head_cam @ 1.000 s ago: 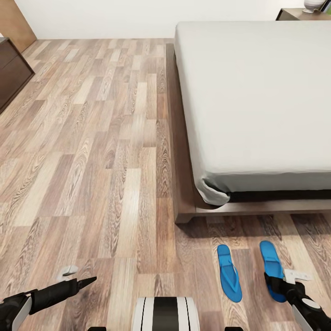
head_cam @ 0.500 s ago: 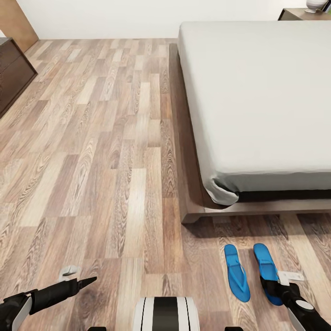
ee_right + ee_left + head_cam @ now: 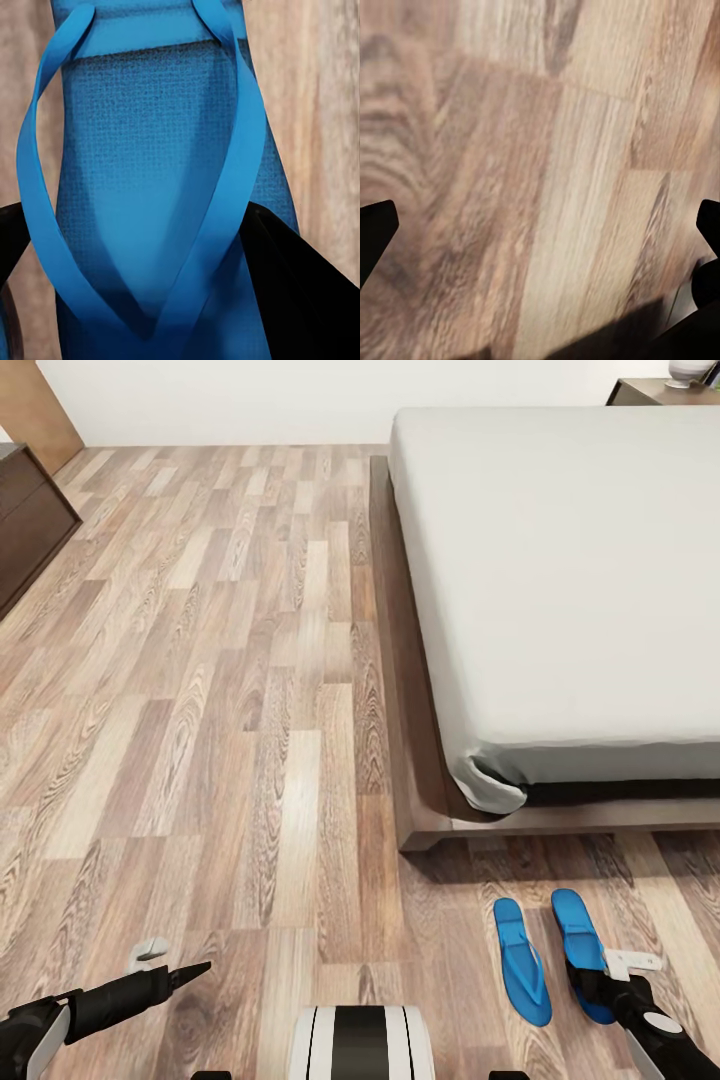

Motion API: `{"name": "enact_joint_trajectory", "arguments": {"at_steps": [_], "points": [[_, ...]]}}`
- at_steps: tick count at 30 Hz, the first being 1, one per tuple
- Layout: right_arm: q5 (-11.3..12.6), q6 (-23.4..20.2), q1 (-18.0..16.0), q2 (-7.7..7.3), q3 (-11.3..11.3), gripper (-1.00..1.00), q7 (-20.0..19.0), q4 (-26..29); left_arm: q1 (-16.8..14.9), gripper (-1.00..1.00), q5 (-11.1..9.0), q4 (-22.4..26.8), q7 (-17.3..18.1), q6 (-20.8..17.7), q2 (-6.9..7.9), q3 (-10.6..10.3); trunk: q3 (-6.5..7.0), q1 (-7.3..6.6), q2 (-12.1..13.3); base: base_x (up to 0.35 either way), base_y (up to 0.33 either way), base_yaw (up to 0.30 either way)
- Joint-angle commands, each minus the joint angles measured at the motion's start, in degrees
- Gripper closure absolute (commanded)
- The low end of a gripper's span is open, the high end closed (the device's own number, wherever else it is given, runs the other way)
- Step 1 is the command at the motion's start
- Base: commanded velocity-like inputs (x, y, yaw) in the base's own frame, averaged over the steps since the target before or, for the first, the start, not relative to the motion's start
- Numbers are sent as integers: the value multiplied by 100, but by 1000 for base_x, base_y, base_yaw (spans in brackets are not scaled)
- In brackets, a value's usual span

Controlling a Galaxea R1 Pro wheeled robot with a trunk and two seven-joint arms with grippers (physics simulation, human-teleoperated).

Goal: In the bedroom, move the book from the bed onto either nightstand, and place the two sandals side by side next to the bed.

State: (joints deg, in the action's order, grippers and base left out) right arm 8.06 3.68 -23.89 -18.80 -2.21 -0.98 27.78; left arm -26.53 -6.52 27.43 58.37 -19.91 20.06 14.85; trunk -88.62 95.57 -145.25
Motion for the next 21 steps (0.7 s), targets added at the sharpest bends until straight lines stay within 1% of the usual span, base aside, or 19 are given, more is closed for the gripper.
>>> {"name": "enact_joint_trajectory", "arguments": {"at_steps": [1, 2, 5, 13, 21], "points": [[67, 19, -2, -1, 2, 100, -8, -3, -2, -100, -24, -1, 16, -56, -1, 9, -3, -1, -1, 2, 1, 0], [68, 19, -2, -1, 1, 100, -8, -2, -1, -100, -24, -1, 16, -57, -1, 9, -3, -1, -1, 1, 1, 0], [66, 19, -2, -1, 1, 100, -8, -1, -1, -100, -19, -1, 16, -57, -2, 9, -69, 7, -5, 0, 0, 0], [68, 19, -2, -1, 1, 100, -8, -1, -2, -100, -7, -1, 23, -56, -1, 9, -69, 7, -5, 0, 0, 0], [68, 19, -2, -1, 1, 100, -8, 7, -2, -100, -7, -1, 16, -57, -2, 9, -247, 28, -16, 0, 0, 0]]}}
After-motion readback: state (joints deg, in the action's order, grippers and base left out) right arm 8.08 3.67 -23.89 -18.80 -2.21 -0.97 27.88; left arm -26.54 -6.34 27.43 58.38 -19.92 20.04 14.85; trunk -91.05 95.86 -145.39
